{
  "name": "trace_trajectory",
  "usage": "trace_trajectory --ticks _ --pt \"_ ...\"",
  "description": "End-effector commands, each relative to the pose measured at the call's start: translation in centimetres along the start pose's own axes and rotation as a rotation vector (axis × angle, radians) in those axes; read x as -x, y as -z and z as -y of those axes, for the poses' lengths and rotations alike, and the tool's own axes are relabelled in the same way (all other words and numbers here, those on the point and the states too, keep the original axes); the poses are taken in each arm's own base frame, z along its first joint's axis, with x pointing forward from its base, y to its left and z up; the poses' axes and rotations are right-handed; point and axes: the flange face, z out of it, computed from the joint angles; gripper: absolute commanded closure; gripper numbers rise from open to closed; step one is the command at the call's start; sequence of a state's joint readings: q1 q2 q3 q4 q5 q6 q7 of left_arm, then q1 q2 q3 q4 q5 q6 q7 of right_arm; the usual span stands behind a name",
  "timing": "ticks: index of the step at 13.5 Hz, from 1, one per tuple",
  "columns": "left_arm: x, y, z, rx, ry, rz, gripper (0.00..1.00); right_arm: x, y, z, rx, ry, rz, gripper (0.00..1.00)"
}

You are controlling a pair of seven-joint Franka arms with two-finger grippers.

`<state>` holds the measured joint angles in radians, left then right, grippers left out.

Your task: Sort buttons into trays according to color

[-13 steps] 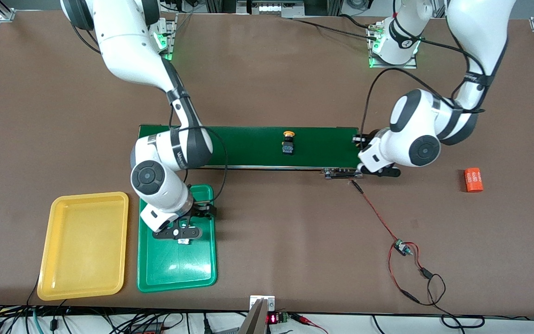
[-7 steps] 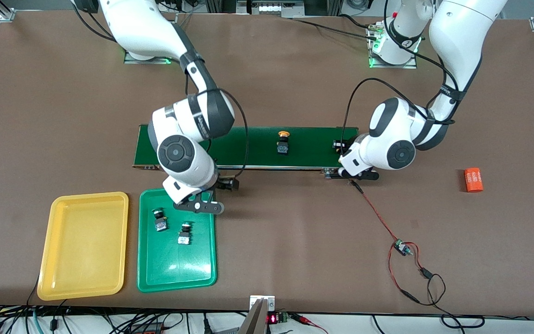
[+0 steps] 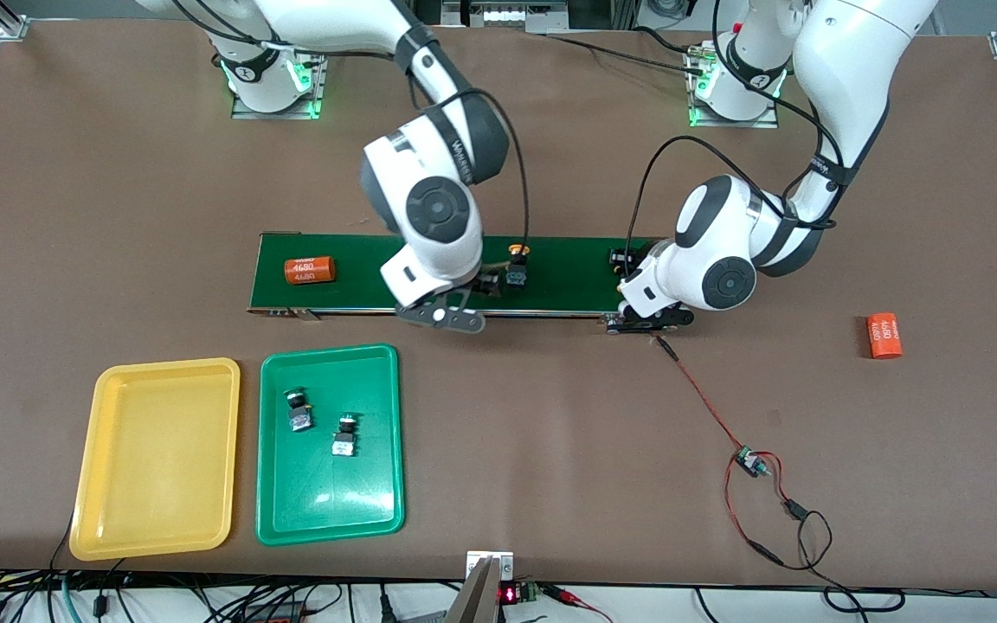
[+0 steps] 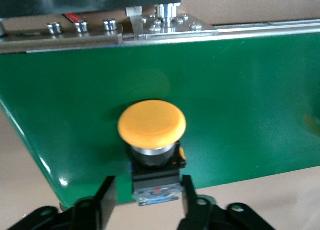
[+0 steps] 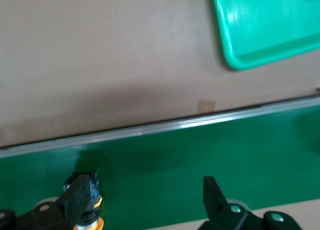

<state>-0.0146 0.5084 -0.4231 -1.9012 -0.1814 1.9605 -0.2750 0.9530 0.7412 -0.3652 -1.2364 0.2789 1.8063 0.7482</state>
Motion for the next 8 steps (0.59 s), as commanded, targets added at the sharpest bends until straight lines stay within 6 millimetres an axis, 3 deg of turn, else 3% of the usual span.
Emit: trace_trajectory --ticks 1,4,8 --pt "0.8 2.3 -0.1 0.018 0.012 -0.023 0.00 2.4 -0.8 -0.3 0.034 0.001 0.018 0.00" --pt "2.3 7.3 1.3 -0.005 0.025 -0.034 0.00 3.6 -1.6 0.8 0.036 0.021 0.020 0.00" --pt "0.7 10.2 9.8 -0.186 0.090 -0.103 0.00 4.9 -3.6 2.0 0.017 0.038 -0.002 0.00"
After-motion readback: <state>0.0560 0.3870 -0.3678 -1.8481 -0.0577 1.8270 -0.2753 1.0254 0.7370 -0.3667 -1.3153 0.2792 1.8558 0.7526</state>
